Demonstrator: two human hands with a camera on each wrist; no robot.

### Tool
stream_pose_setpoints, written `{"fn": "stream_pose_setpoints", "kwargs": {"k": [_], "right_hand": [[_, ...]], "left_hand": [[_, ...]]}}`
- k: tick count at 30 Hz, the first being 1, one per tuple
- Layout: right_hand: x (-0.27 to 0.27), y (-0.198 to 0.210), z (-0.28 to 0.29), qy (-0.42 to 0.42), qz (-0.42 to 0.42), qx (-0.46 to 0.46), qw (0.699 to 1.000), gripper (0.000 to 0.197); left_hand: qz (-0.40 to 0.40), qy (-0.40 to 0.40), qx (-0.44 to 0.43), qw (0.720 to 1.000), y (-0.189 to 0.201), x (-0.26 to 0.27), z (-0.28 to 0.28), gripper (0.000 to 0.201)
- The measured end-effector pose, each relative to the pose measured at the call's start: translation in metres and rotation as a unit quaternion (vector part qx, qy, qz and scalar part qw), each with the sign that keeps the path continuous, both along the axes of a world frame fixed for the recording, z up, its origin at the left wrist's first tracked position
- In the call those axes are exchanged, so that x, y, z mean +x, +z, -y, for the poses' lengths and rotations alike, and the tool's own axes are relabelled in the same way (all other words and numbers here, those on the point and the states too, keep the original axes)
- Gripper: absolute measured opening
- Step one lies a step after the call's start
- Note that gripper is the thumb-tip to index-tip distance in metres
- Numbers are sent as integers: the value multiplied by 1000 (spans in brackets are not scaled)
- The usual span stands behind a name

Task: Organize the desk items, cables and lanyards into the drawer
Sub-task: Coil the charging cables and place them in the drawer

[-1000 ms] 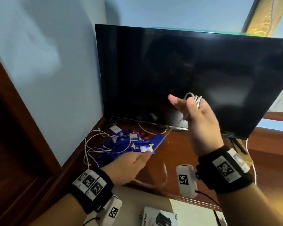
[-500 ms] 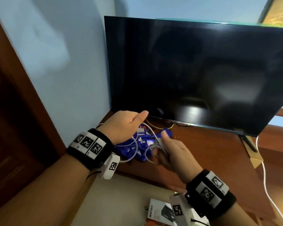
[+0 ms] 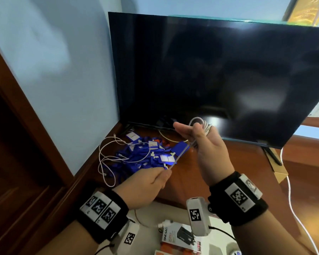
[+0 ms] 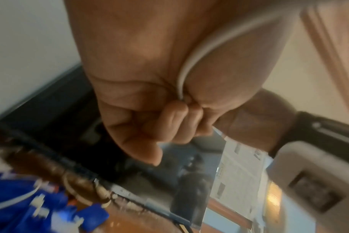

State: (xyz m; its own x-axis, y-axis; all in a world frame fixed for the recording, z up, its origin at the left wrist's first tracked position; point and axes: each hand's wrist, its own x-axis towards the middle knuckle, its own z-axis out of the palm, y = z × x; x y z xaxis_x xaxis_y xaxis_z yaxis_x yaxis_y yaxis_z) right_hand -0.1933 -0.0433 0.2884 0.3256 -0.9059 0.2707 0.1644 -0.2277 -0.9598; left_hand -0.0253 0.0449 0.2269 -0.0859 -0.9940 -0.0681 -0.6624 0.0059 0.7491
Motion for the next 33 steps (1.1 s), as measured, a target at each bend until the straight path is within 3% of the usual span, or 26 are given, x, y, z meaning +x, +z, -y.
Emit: {"fn": "stream_pose_setpoints", "kwargs": {"k": [5,8,10,12,15,17,19,22,24,25,28,31,33], "right_hand": [[-6,-28,11,-26,-236,-107,966,19],[-5,-49,13,5,-360,-135,923,26],[-7,-58,12,30,-429,-129,894,31],[-10,-60,10,54,-439,-97,892,38],[-13,-55,3,87,-372,-36,923,48],[-12,-52,-4,105,-328,0,939,53],[-9,-49,-9,107,-297,12,949,54],[-6,-47,-15,120,-237,30,964,59],[-5,-44,-17,135,-196,60,969,57],[-5,-41,-18,142,-177,72,971,53],[-6,-34,-19,154,-127,99,975,46],[-7,-27,-18,164,-74,122,976,44],[-5,-24,-17,166,-51,128,976,43]], "left_hand": [[166,-49,-49,984,44,2,-13,27],[273,-69,-81,956,67,8,-12,25],[285,-57,-80,954,81,14,-11,18],[186,-23,-49,981,90,19,-8,18],[-78,19,17,997,91,25,0,25],[-289,51,62,954,87,27,7,23],[-457,96,113,877,82,29,13,24],[-590,118,137,787,68,37,18,43],[-616,113,143,766,60,39,19,46],[-598,125,139,779,56,38,19,43],[-462,204,109,856,44,34,22,19],[-369,228,90,896,32,37,23,22],[-261,220,93,935,28,36,19,27]]}}
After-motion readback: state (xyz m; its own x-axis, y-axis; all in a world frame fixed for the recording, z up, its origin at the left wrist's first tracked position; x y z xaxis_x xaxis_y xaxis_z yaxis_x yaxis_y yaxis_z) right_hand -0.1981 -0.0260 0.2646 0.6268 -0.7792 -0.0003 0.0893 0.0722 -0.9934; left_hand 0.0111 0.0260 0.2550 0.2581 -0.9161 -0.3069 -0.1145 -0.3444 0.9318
